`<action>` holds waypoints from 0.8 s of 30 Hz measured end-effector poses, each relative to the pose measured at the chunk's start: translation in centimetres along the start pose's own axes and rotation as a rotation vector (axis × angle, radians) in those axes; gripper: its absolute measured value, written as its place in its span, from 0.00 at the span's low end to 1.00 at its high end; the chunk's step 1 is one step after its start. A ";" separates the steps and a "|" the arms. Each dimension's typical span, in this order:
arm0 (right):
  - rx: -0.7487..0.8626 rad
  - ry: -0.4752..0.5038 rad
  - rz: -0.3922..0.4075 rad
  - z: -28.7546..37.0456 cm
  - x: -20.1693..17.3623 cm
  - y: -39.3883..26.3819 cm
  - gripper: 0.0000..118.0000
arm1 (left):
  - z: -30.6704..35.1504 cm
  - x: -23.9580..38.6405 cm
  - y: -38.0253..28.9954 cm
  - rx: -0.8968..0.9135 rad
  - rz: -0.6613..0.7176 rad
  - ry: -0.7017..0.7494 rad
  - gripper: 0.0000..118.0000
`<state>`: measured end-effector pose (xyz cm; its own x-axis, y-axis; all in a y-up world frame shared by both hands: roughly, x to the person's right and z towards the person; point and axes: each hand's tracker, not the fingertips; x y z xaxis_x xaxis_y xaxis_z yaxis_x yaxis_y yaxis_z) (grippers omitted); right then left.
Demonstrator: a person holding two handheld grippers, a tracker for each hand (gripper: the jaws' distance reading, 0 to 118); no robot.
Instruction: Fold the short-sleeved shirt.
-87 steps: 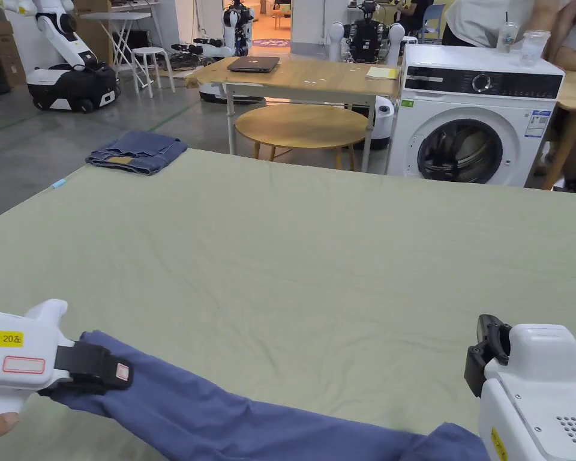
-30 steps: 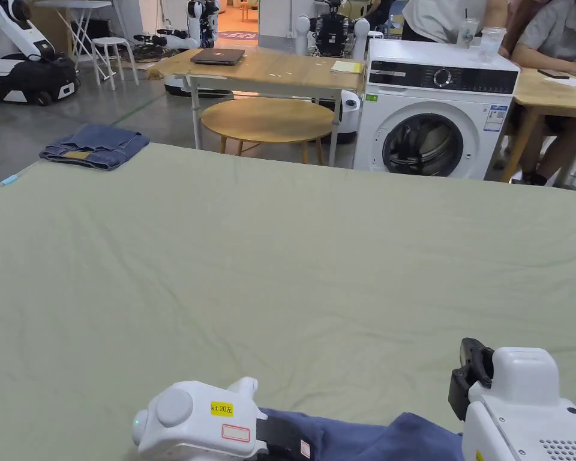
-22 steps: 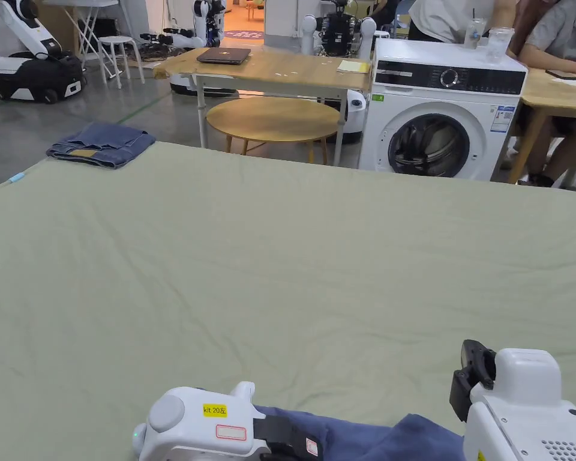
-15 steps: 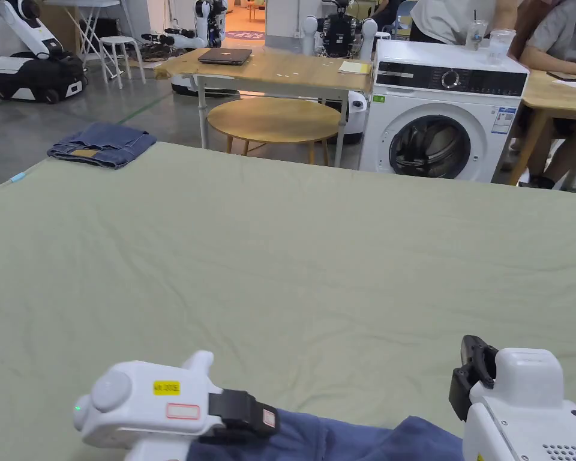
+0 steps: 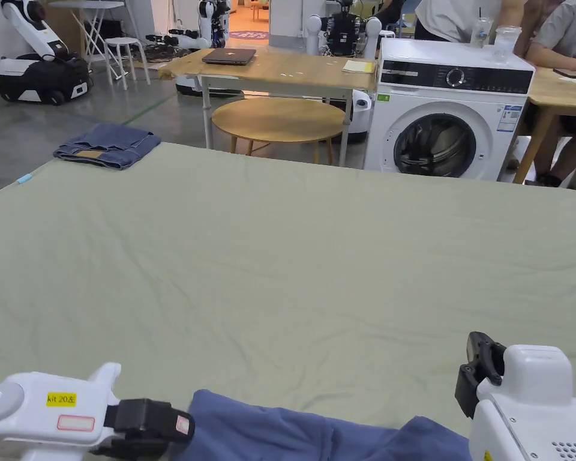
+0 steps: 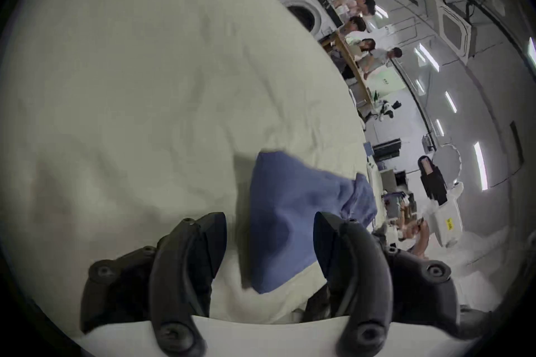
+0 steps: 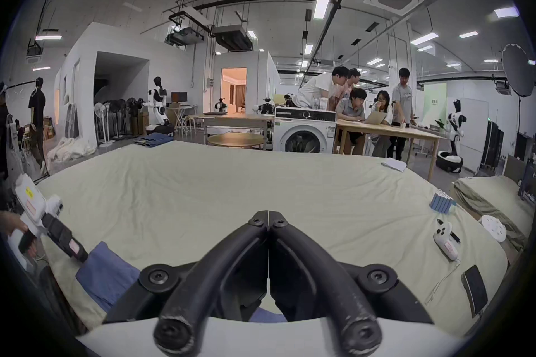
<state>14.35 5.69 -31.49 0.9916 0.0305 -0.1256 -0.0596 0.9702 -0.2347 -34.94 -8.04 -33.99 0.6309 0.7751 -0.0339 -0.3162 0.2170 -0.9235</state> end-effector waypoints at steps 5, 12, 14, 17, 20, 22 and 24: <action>-0.007 0.010 -0.017 -0.2 0.5 -0.4 0.00 | -2.2 -2.1 -0.8 0.097 0.132 -0.242 0.52; -0.022 0.009 -0.042 -0.4 0.7 -0.5 0.00 | -5.1 -1.1 -1.5 0.059 0.074 -0.149 0.06; -0.023 0.003 -0.040 -0.3 0.9 -0.4 0.00 | -4.2 -0.6 -1.3 0.063 0.083 -0.135 0.05; -0.019 0.006 -0.042 -0.2 1.3 -0.3 0.00 | -2.7 1.6 -1.2 0.084 0.013 -0.073 0.04; -0.021 -0.003 -0.045 -0.4 1.8 -0.5 0.00 | -0.9 4.2 -0.8 0.103 -0.031 -0.069 0.03; -0.026 -0.010 -0.055 -0.6 2.2 -0.7 0.00 | 0.2 6.2 -0.3 0.106 -0.090 0.008 0.03; -0.029 -0.005 -0.069 -0.7 2.6 -0.9 0.00 | 1.6 7.9 0.1 0.124 -0.149 0.074 0.03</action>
<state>16.89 4.72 -32.29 0.9940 -0.0352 -0.1038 0.0058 0.9626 -0.2710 -31.16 -0.93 -33.73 0.7261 0.6842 0.0673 -0.2972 0.4007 -0.8666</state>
